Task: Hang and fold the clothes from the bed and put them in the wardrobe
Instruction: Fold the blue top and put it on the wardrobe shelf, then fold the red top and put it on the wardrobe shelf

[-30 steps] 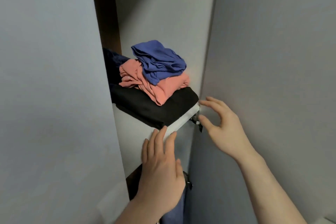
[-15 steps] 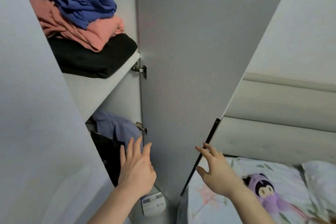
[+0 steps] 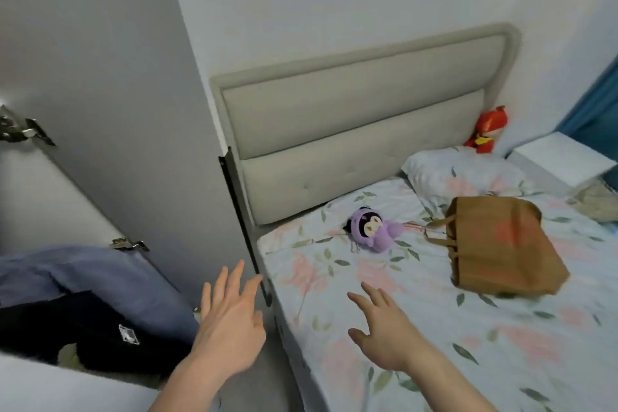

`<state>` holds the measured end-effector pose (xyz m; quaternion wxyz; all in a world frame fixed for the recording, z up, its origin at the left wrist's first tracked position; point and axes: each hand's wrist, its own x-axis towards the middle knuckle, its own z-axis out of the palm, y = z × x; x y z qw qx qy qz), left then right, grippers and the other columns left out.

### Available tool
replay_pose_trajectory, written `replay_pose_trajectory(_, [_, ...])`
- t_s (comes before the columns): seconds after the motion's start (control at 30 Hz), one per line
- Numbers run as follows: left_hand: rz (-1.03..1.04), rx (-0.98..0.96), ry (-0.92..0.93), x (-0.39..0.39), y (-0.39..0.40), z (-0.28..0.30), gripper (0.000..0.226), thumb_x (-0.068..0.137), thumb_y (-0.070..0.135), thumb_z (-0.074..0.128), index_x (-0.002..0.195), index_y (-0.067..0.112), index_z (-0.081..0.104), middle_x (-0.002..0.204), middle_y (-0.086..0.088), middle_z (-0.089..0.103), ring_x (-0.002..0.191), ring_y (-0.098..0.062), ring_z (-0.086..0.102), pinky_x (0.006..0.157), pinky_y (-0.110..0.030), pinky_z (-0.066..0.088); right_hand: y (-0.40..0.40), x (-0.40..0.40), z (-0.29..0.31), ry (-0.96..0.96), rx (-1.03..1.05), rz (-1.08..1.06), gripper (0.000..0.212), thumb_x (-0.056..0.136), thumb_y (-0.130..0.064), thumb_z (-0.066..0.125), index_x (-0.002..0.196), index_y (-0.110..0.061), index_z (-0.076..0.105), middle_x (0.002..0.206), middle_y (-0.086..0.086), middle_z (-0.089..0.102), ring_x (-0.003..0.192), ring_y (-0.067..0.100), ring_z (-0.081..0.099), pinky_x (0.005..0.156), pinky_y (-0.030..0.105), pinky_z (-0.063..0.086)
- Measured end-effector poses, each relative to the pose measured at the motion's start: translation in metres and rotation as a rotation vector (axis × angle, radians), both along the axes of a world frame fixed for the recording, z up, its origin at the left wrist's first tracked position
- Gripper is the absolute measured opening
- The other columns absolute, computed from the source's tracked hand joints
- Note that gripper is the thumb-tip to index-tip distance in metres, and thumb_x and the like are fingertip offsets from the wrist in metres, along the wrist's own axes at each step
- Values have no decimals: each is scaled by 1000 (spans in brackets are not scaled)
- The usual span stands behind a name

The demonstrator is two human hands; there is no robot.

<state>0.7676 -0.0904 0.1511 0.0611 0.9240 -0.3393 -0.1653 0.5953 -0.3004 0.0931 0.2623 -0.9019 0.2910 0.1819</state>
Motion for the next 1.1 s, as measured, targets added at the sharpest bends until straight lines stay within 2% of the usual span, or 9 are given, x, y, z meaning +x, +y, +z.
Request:
replay_pose_trajectory(0.23, [-293,-26,81,-65,-68,-1,62,104,29,36,159,37,8,167,5,-21,154,-22,-20,125,-45,-12,-12,-126,6,82,34,-275,68,103,-50,45,162,-34,15,171,-5,-5,157,30,-4,126,50,12])
replay_pose_trajectory(0.47, [-615,-40,128,-107,-132,6,59,105,30,37,158,37,12,168,6,-13,155,-22,-16,125,-45,-10,-4,-210,27,79,12,-595,67,104,-51,43,162,-35,14,171,-7,-6,157,27,-6,127,50,10])
replay_pose_trajectory(0.67, [-931,-16,137,-155,-185,-9,57,105,32,37,158,36,15,169,4,-9,155,-24,-13,125,-46,-8,47,-264,26,100,2,-886,67,103,-52,44,161,-35,15,171,-4,-5,158,27,-7,127,50,7])
replay_pose_trajectory(0.9, [-1177,102,147,-224,-189,-3,59,106,40,36,160,35,13,170,3,-8,156,-27,-10,126,-48,-3,128,-346,39,126,37,-1170,65,103,-51,45,160,-39,16,171,-7,-7,157,25,-9,127,51,7])
replay_pose_trajectory(1.1, [-1404,61,128,-330,-179,17,59,106,40,37,160,34,14,170,4,-8,156,-25,-10,126,-48,-3,200,-433,55,96,-17,-1417,67,102,-51,46,160,-39,16,171,-7,-5,158,25,-7,127,49,7])
